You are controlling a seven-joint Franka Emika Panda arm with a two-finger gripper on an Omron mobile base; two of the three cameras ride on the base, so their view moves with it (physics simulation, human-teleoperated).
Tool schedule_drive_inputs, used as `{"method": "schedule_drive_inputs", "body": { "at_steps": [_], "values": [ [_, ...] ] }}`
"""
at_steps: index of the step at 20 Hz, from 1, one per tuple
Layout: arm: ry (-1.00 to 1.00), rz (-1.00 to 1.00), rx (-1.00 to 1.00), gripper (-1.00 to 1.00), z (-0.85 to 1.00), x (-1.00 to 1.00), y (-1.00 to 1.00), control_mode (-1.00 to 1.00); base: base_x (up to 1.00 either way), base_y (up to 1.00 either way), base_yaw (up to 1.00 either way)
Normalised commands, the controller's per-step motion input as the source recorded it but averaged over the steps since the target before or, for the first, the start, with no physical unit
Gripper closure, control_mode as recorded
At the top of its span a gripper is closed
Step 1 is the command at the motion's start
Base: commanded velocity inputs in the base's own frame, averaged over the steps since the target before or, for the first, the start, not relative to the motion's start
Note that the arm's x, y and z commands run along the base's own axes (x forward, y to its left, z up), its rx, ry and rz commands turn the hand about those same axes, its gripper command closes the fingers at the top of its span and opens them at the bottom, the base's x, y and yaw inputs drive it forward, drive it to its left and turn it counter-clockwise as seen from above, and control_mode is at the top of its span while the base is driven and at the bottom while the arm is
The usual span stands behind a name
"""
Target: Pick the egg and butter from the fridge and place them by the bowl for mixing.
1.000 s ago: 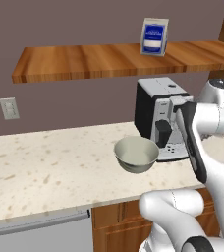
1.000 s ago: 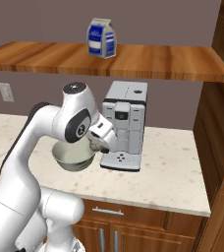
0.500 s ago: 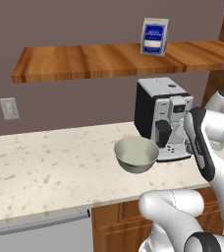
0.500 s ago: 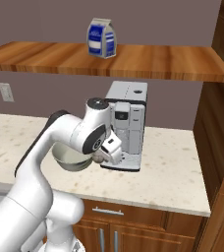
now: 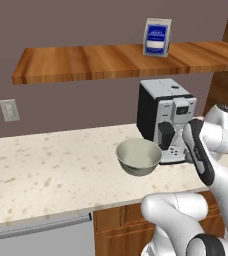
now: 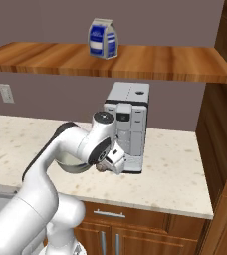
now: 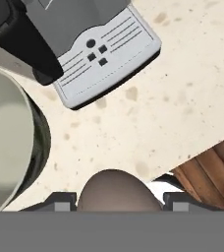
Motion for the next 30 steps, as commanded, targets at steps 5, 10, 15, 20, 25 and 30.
{"method": "schedule_drive_inputs", "body": {
  "at_steps": [5, 10, 15, 20, 25, 30],
  "values": [
    [0.0, 0.0, 0.15, 1.0, -0.4, 0.13, 0.0, -1.0, 0.0, 0.0, 0.0],
    [0.01, 0.0, 0.13, 1.0, -0.4, 0.12, 0.0, -1.0, 0.0, 0.0, 0.0],
    [0.02, -0.01, 0.09, 1.0, -0.34, 0.2, -0.01, -1.0, 0.0, 0.0, 0.0],
    [0.01, -0.03, 0.1, 1.0, -0.36, 0.18, 0.0, -1.0, 0.0, 0.0, 0.0],
    [0.0, -0.05, 0.1, 1.0, -0.27, 0.22, 0.01, -1.0, 0.0, 0.0, 0.0],
    [0.0, -0.05, 0.08, 1.0, -0.19, 0.15, 0.08, -1.0, 0.0, 0.0, 0.0]
  ]
}}
